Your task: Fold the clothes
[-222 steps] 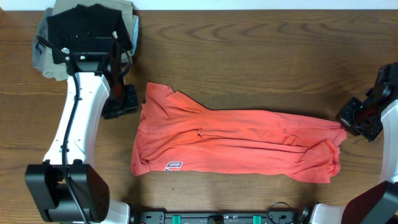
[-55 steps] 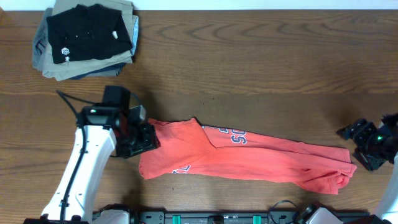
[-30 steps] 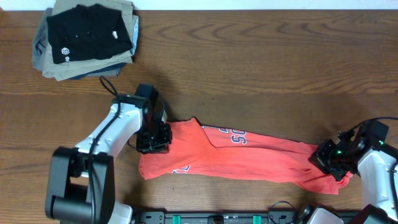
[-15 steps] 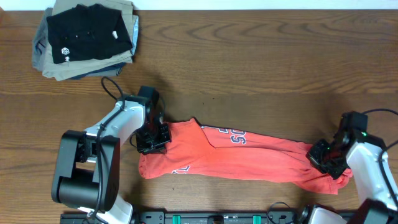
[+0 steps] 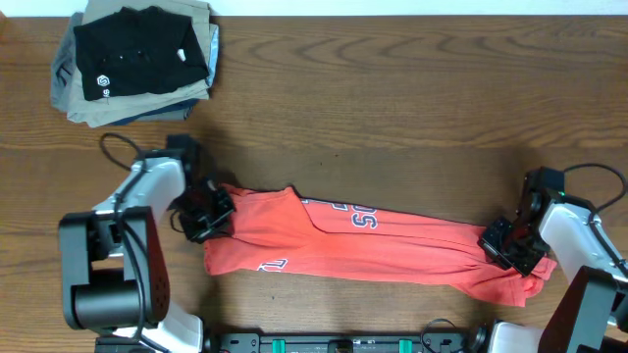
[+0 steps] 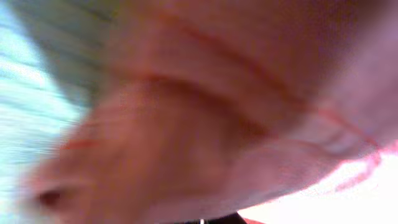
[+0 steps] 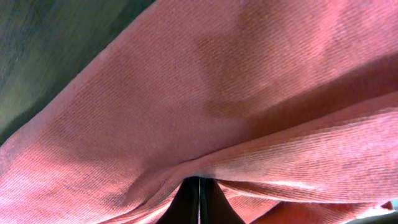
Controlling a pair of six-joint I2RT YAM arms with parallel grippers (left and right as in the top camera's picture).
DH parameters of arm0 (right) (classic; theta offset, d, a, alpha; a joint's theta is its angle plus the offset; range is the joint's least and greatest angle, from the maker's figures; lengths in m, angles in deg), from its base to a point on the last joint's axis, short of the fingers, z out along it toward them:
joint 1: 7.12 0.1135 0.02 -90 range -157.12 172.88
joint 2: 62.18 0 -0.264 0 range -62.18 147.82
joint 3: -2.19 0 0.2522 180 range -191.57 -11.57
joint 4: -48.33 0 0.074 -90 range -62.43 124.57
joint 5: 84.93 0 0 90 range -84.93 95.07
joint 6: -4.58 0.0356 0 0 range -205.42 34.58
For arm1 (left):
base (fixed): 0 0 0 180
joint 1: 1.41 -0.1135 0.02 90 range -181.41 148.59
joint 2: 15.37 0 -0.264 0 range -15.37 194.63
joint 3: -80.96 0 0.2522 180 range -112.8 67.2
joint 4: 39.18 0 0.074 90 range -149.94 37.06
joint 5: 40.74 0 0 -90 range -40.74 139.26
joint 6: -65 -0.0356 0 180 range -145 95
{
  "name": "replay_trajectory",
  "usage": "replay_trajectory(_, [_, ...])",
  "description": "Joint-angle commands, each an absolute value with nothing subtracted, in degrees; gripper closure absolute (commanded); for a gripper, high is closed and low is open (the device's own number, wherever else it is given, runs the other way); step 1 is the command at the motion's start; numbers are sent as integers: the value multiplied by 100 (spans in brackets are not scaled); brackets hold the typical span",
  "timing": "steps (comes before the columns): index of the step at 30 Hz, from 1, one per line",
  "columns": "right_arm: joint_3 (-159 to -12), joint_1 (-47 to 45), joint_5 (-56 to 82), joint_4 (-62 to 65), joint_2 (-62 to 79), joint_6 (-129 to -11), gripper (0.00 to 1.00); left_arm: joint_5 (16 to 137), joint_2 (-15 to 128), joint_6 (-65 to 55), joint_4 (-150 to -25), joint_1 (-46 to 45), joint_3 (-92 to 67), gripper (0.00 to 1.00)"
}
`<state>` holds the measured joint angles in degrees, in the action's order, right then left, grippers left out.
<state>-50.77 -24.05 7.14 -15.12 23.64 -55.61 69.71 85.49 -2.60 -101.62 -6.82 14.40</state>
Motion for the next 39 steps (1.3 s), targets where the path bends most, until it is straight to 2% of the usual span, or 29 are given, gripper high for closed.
replay_trajectory(1, [-4865, -2105, 707, -1014, 2762, -5478, 95, 5493, 8809, -195, -10012, -1191, 1572, 94])
replay_trajectory(16, [-5577, -623, 698, -894, 2762, -5201, 85, 5430, 8780, -190, -9885, -2225, 1464, 94])
replay_trajectory(23, [-6235, -523, 338, -1444, 2762, -5293, 84, 5432, 8328, 0, -9922, -2837, 1416, 94])
replay_trajectory(27, [-6537, -523, 95, -1798, 2762, -5406, 81, 5432, 7773, -5, -9988, -2898, 1416, 94])
replay_trajectory(30, [-6524, -521, 526, -1687, 2777, -5690, 78, 5432, 7351, -5, -10027, -2841, 1416, 94])
replay_trajectory(39, [-6106, -153, 1457, -1033, 3127, -5826, 80, 5439, 7058, -31, -10132, -2806, 1438, 94])
